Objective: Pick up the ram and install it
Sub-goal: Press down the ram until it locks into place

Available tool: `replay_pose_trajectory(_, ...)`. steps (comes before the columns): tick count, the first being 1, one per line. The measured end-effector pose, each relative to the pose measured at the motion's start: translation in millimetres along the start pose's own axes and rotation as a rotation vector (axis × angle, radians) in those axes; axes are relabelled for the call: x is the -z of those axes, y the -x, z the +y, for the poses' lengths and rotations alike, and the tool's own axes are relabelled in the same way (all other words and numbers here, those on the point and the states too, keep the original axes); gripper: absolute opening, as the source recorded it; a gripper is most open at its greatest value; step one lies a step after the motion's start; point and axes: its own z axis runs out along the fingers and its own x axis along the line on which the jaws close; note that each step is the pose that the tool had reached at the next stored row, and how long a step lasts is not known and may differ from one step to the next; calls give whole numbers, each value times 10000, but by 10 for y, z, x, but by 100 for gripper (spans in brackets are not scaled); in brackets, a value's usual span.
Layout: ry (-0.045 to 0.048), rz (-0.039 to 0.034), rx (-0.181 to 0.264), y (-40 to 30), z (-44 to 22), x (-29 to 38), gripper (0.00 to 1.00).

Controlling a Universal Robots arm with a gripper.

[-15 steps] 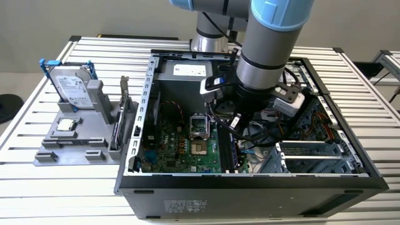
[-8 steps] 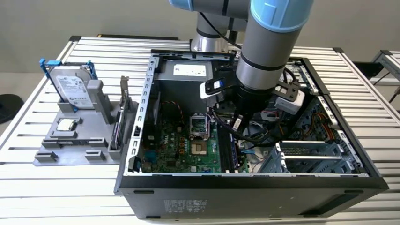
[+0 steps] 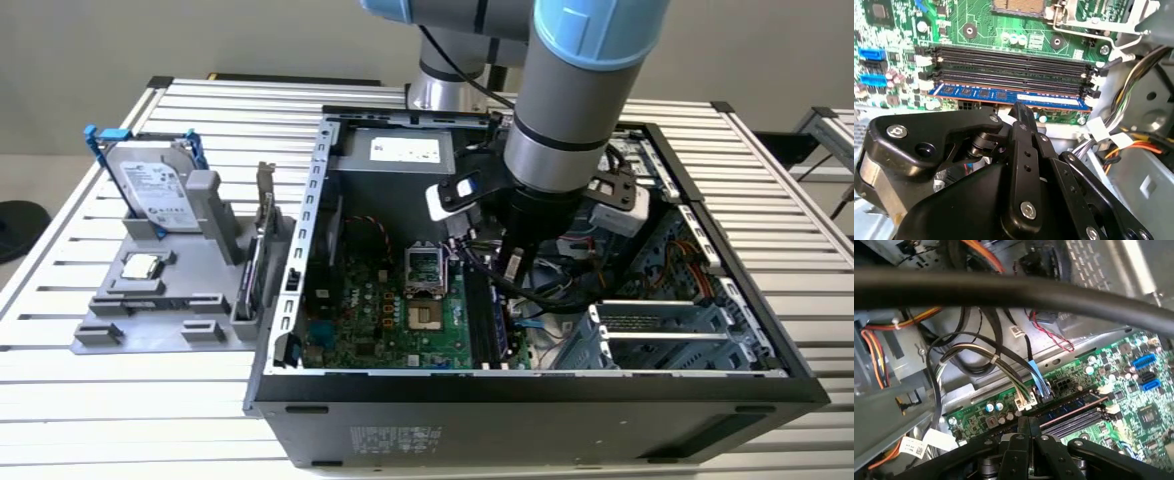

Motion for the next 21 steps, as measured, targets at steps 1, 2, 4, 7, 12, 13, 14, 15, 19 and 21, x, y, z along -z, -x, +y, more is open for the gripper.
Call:
replay_pose_trajectory(1,1,4,147,0,0,0,0)
replay_pose_trajectory(2,3,10,307,0,0,-1,0)
replay_pose_trajectory(4,6,19,610,0,-1,-2,0)
replay_pose_trajectory(7,12,32,1084,1,-2,-3,0)
replay_pose_trajectory(12,21,53,1820,2,-5,-5,0)
replay_pose_trajectory(13,23,57,1932,3,-9,-6,0)
replay_pose_trajectory(14,23,58,1971,7,-15,-6,0)
replay_pose_trajectory(15,23,58,1989,9,-19,-5,0)
replay_pose_trajectory(19,26,61,2159,20,-45,-7,0)
replay_pose_trajectory(21,27,61,2220,22,-50,-9,0)
